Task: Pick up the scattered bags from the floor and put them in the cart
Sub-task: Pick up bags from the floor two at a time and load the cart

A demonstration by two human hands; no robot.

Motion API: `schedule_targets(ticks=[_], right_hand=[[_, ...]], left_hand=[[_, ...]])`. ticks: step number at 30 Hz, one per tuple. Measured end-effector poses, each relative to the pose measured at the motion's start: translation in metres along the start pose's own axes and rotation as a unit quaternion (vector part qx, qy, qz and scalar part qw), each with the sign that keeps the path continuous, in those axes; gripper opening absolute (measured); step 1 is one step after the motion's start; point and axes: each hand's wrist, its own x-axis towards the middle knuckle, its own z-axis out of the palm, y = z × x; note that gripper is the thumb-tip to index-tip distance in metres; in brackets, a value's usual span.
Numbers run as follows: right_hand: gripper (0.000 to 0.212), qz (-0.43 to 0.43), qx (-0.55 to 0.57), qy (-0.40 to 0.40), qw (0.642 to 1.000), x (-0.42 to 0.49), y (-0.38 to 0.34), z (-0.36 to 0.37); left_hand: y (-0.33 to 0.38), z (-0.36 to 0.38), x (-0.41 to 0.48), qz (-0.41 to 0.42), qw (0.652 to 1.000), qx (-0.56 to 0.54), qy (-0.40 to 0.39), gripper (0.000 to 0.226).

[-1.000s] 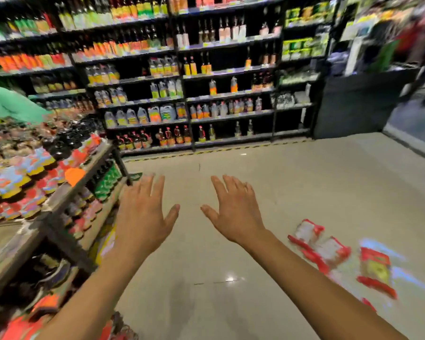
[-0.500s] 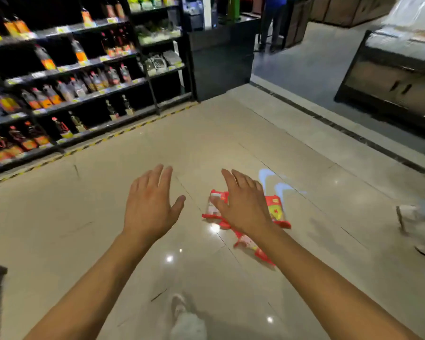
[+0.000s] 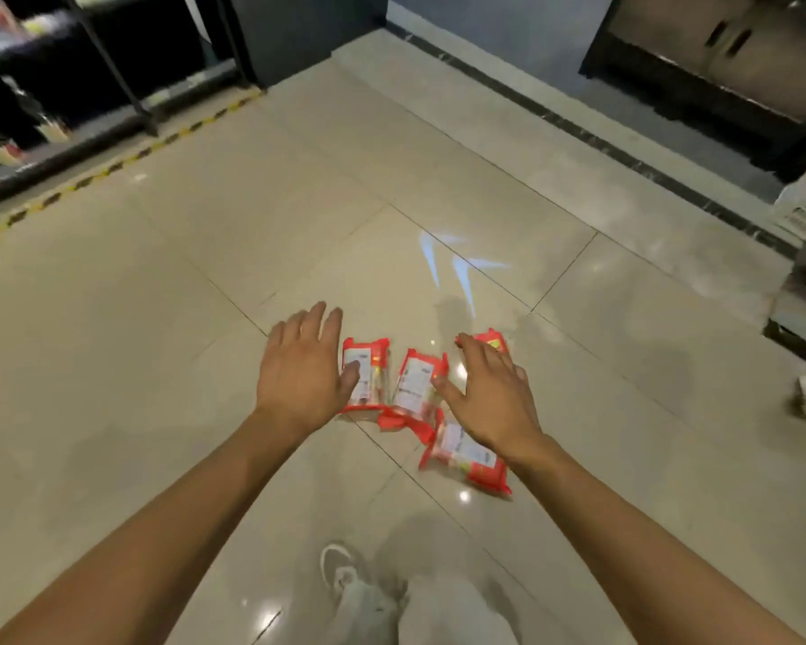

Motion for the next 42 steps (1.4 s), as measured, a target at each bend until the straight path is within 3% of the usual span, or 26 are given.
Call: schedule_targets(ticks=[6,13,18,21,25,28,30,34,38,42], right_hand=[[0.076,0.091,0.09,-0.051,0.99,0.128,0.059,0.152],[0.068,0.226,0.185,-0.131,0.947,0.243,0.155,0.378],[0.061,0.284,0.275,-0.126,0.91,0.319,0.207,0.503],[0.068,0.318,0.319,-0.086,0.889,0.354,0.231,0.562],[0.076,0.342,0.362,-0.043,0.866,0.372,0.252,0.604],[0.083,0.329,0.383,-0.032,0.863,0.375,0.254,0.607],[0.083,0.312,0.381,-0.022,0.87,0.373,0.245,0.592],[0.074,0.254,0.376,0.004,0.891,0.355,0.199,0.52],[0.075,0.187,0.396,0.015,0.899,0.322,0.128,0.399],[0.074,0.114,0.432,0.034,0.894,0.268,0.035,0.233]], left_hand=[[-0.037,0.179,0.11,-0.031,0.995,-0.034,-0.088,0.076],[-0.075,0.441,0.188,-0.138,0.967,-0.123,-0.177,0.075],[-0.104,0.599,0.23,-0.287,0.879,-0.322,-0.206,0.079],[-0.13,0.68,0.248,-0.334,0.841,-0.383,-0.185,0.102],[-0.155,0.745,0.259,-0.372,0.78,-0.464,-0.195,0.096],[-0.148,0.737,0.261,-0.392,0.761,-0.485,-0.182,0.083],[-0.138,0.713,0.258,-0.399,0.768,-0.478,-0.152,0.068],[-0.14,0.632,0.236,-0.391,0.788,-0.466,-0.098,0.066],[-0.153,0.482,0.2,-0.383,0.787,-0.483,-0.023,0.071],[-0.153,0.281,0.152,-0.368,0.784,-0.497,0.047,0.064]])
